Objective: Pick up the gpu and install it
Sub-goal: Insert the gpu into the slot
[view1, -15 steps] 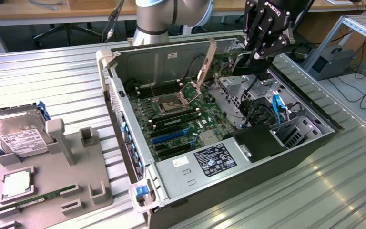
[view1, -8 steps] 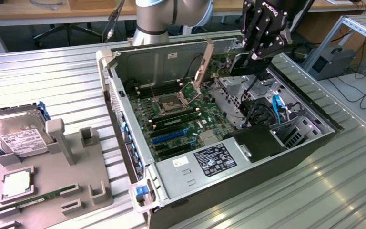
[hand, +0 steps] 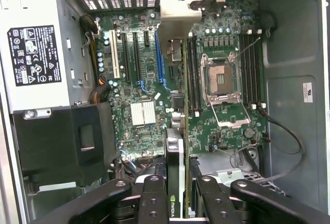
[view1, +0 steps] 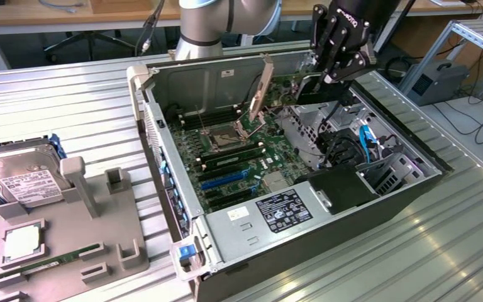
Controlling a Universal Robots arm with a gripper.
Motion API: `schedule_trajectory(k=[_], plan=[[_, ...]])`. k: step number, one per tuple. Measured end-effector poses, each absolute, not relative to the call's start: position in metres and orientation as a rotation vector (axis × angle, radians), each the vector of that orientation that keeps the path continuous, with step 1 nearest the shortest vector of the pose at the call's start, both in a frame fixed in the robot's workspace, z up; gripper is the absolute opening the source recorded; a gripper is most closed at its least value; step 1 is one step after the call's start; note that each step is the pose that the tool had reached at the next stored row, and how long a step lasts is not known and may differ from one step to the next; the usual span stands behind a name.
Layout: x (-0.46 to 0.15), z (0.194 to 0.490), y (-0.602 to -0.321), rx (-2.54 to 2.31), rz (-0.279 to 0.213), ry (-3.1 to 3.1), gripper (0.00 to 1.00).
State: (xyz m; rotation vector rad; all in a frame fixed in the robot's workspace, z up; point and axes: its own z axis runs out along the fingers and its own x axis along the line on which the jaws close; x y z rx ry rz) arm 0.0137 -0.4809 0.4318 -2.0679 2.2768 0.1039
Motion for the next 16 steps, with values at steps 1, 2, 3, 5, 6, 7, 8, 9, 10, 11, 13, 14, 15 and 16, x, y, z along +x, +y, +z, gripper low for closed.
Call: schedule_trajectory(k=[1, 2, 3, 5, 6, 7, 8, 9, 10, 11, 13, 14, 15, 16], plan=[[0.013, 0.430, -0.481, -2.068, 0.104, 2.277, 0.27], [0.013, 0.428, -0.481, -2.068, 0.104, 2.277, 0.27], [0.012, 0.427, -0.481, -2.068, 0.104, 2.277, 0.27], [0.010, 0.426, -0.481, -2.068, 0.104, 2.277, 0.27], [0.007, 0.426, -0.481, -2.068, 0.104, 2.277, 0.27], [0.006, 0.425, -0.481, -2.068, 0.104, 2.277, 0.27], [0.003, 0.424, -0.481, -2.068, 0.104, 2.277, 0.27], [0.000, 0.423, -0.481, -2.068, 0.104, 2.277, 0.27], [-0.003, 0.423, -0.481, -2.068, 0.104, 2.277, 0.27], [-0.004, 0.422, -0.481, -2.068, 0.104, 2.277, 0.27], [-0.008, 0.421, -0.481, -2.068, 0.104, 2.277, 0.27], [-0.011, 0.420, -0.481, -2.068, 0.104, 2.277, 0.27], [-0.013, 0.420, -0.481, -2.068, 0.104, 2.277, 0.27], [-0.015, 0.419, -0.480, -2.068, 0.104, 2.277, 0.27]])
